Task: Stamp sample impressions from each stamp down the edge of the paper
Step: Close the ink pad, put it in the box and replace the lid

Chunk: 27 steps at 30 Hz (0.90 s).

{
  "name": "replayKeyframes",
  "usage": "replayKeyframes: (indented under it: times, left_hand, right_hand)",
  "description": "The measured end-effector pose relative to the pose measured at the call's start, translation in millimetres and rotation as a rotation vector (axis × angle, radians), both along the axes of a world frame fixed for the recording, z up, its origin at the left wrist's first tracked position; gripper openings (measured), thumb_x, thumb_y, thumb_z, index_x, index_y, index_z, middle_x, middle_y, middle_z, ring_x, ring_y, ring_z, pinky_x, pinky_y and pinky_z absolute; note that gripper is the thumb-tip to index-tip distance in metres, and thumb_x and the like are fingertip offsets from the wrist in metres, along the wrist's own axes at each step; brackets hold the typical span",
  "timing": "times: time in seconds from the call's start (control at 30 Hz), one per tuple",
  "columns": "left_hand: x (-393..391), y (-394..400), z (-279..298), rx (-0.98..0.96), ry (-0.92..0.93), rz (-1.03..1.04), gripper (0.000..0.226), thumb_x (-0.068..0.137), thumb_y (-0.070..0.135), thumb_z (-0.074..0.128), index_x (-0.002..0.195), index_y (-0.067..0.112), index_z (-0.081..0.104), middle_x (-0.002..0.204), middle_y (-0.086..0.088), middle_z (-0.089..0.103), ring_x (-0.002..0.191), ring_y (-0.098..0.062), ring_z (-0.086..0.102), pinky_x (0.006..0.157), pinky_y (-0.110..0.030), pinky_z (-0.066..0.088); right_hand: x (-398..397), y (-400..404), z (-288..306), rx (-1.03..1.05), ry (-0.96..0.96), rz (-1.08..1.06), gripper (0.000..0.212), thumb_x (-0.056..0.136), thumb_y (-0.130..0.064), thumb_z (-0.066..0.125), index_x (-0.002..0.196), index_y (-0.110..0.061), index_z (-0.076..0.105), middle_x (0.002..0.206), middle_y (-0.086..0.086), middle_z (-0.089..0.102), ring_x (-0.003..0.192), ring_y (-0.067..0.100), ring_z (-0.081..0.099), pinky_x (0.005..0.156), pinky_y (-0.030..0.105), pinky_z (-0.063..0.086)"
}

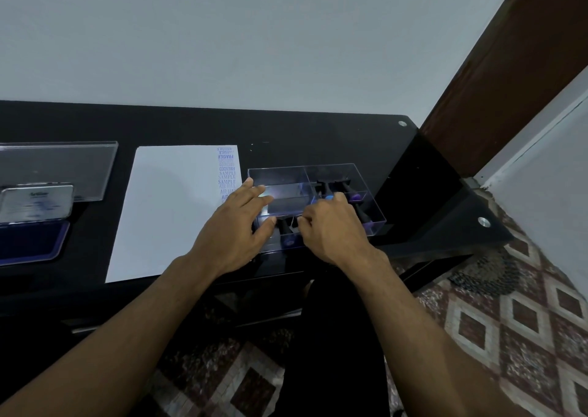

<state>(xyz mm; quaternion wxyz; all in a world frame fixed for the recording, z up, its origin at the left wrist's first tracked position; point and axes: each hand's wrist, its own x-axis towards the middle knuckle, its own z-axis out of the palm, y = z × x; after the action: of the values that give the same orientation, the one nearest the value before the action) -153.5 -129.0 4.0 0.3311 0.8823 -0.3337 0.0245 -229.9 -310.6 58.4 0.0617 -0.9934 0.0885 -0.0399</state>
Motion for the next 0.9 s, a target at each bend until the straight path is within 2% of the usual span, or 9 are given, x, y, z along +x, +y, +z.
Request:
replayKeyframes:
  times: [0.13, 0.3, 0.5, 0.7, 0.8, 0.9]
  left_hand:
    - [-1, 3, 5, 0.024, -0.004, -0.015, 0.063, 0.095, 0.055, 0.041, 0.145, 0.019, 0.052, 0.160, 0.002, 0.037, 0.153, -0.015, 0.021, 0.122, -0.044, 0.028]
    - [1, 32, 15, 0.111, -0.052, 0.036, 0.064, 0.098, 0.061, 0.039, 0.151, 0.025, 0.043, 0.163, 0.005, 0.030, 0.153, -0.014, 0.018, 0.118, -0.032, 0.018]
    - [3, 96, 22, 0.229, -0.068, 0.147, 0.073, 0.093, 0.068, 0.027, 0.153, 0.029, 0.038, 0.163, 0.006, 0.030, 0.154, -0.015, 0.017, 0.125, -0.042, 0.020]
    - [-3, 169, 23, 0.302, -0.090, 0.257, 0.075, 0.093, 0.069, 0.021, 0.153, 0.028, 0.038, 0.162, 0.004, 0.034, 0.153, -0.016, 0.020, 0.123, -0.038, 0.015]
    - [-7, 202, 23, 0.309, -0.081, 0.328, 0.072, 0.093, 0.068, 0.026, 0.151, 0.026, 0.041, 0.159, 0.002, 0.038, 0.151, -0.018, 0.025, 0.123, -0.041, 0.023]
    - [-12, 235, 21, 0.302, -0.056, 0.400, 0.072, 0.093, 0.066, 0.032, 0.150, 0.025, 0.043, 0.158, 0.001, 0.040, 0.149, -0.019, 0.030, 0.123, -0.041, 0.023]
  right_hand:
    - [-2, 5, 0, -0.014, -0.048, -0.026, 0.027, 0.096, -0.037, 0.050, 0.093, -0.019, 0.070, 0.096, -0.001, 0.065, 0.100, 0.020, 0.045, 0.085, 0.037, 0.047]
    - [1, 24, -3, -0.024, -0.122, -0.014, 0.028, 0.096, -0.038, 0.049, 0.102, -0.019, 0.068, 0.110, 0.002, 0.064, 0.102, 0.021, 0.047, 0.087, 0.037, 0.044]
    - [15, 78, 4, 0.079, -0.151, 0.115, 0.034, 0.096, -0.043, 0.050, 0.115, -0.018, 0.063, 0.115, 0.002, 0.063, 0.107, 0.021, 0.050, 0.092, 0.037, 0.045]
    - [32, 140, 3, 0.133, -0.111, 0.258, 0.048, 0.100, -0.049, 0.045, 0.137, -0.019, 0.054, 0.141, 0.002, 0.054, 0.128, 0.021, 0.044, 0.107, 0.038, 0.040]
    - [42, 172, -1, 0.177, -0.077, 0.320, 0.051, 0.099, -0.051, 0.044, 0.141, -0.021, 0.049, 0.148, 0.001, 0.046, 0.136, 0.019, 0.038, 0.111, 0.037, 0.036]
    - [50, 204, -6, 0.212, -0.068, 0.385, 0.051, 0.099, -0.050, 0.045, 0.142, -0.022, 0.047, 0.149, 0.001, 0.045, 0.137, 0.019, 0.036, 0.110, 0.036, 0.036]
